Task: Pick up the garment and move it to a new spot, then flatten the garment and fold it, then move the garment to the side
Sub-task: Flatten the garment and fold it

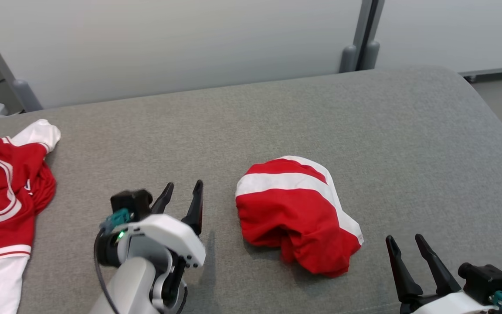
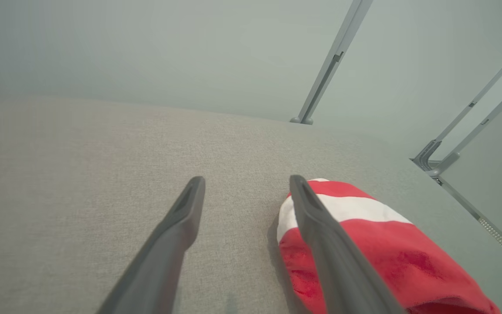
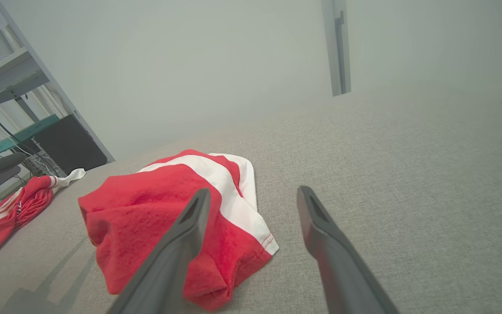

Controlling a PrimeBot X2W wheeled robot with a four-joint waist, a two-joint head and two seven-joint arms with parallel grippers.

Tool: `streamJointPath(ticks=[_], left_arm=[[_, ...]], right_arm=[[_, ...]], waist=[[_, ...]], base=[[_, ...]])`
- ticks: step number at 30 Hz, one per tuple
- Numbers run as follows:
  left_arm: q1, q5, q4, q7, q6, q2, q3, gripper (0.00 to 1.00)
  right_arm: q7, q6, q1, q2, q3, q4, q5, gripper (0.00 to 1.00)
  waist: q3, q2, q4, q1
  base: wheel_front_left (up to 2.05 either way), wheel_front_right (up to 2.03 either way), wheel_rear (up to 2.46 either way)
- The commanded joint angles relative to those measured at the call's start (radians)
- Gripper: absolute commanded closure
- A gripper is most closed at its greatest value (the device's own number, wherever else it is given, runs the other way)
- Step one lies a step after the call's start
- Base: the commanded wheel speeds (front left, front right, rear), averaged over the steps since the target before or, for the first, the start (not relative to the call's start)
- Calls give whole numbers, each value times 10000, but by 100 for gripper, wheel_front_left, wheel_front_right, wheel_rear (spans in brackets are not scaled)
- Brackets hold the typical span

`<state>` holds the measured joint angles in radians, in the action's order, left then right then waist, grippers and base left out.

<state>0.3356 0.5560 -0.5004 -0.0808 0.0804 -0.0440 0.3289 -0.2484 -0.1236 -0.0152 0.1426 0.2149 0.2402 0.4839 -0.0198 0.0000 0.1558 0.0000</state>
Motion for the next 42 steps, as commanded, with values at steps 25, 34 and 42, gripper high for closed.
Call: streamJointPath(ticks=[25,34,42], left_arm=[[3033,664,-3536,1273,-69,-63,1128,43],[3274,861,-4072,562,-73,-63,1188,100],[3779,476,-3943,-902,282,-317,1151,100]], right_arm=[[-134,-71,1110,234,715,-115,126,0],[-134,-71,1089,267,725,-84,150,0],[-134,-71,1230,266,794,-83,268,0]], waist=[[-1062,0,1970,0],[-1071,0,1948,0],[-1078,0,1232,0]], base=[[0,0,0],[0,0,0],[0,0,0]])
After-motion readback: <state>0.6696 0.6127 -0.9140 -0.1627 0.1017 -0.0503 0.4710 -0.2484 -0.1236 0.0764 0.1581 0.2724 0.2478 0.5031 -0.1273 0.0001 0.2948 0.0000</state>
